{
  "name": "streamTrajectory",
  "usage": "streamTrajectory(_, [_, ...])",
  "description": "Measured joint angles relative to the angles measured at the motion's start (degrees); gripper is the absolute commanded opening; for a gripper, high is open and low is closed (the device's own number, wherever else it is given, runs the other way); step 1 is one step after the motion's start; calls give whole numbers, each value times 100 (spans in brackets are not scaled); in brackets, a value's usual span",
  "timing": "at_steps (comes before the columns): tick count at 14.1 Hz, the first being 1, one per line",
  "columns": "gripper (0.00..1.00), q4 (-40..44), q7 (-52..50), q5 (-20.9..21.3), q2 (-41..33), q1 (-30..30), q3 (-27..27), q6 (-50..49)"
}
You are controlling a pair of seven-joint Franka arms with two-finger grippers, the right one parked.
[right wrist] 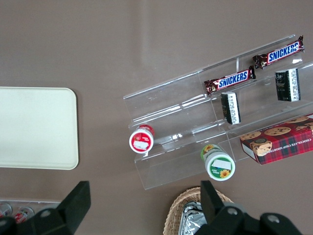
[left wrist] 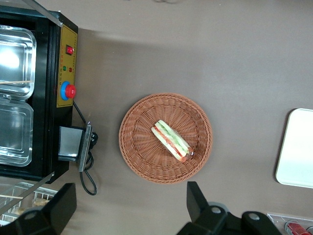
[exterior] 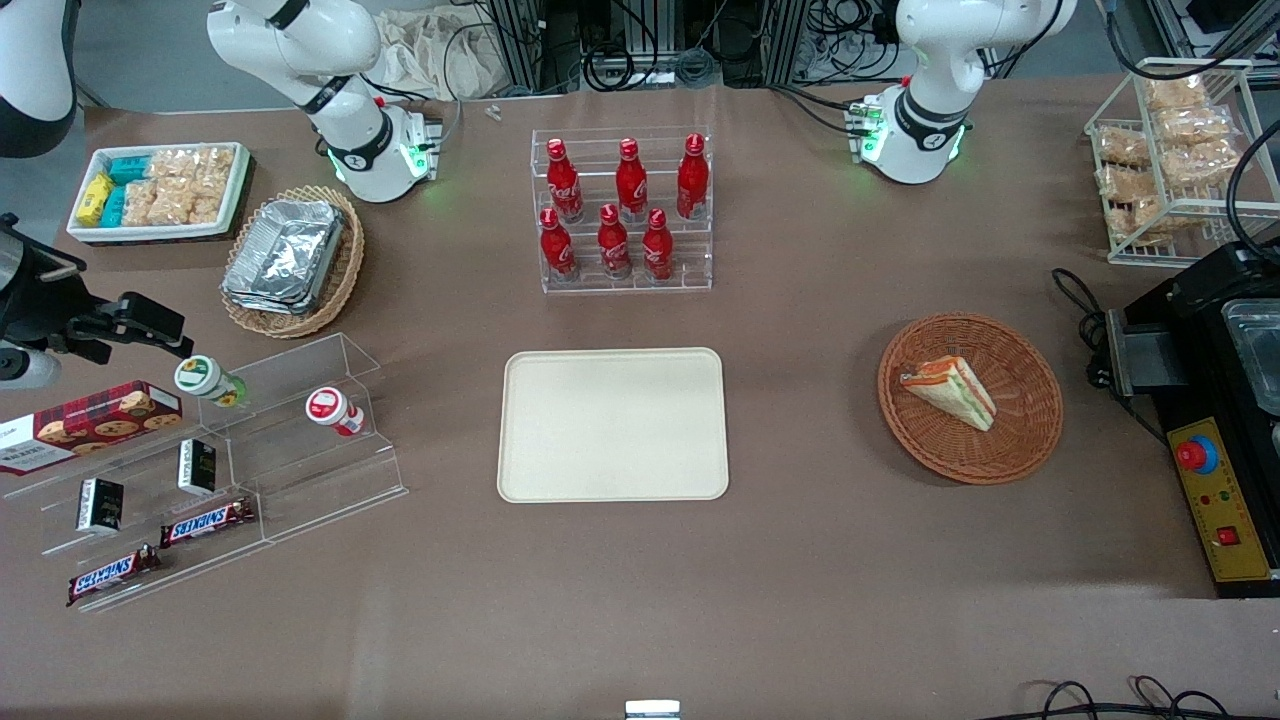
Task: Place sandwich from basket to tray
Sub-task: 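Move the left gripper over the sandwich in the wicker basket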
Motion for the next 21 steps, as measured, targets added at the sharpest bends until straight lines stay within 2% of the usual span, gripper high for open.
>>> streamTrajectory(6, [100,-73,-256,-9,79,-5,5,-65])
streamTrajectory(10, [100,-604,-592,-42,79,-54,-3,5])
streamTrajectory(12, [100,-1230,-763,-57,-100,-86,-3,485])
streamTrajectory(16, [100,-3130,-1487,-115,-758,-108,-110,1760])
streamTrajectory(21, [100,-4213,-3088,-123,-586,-153,-588,2897])
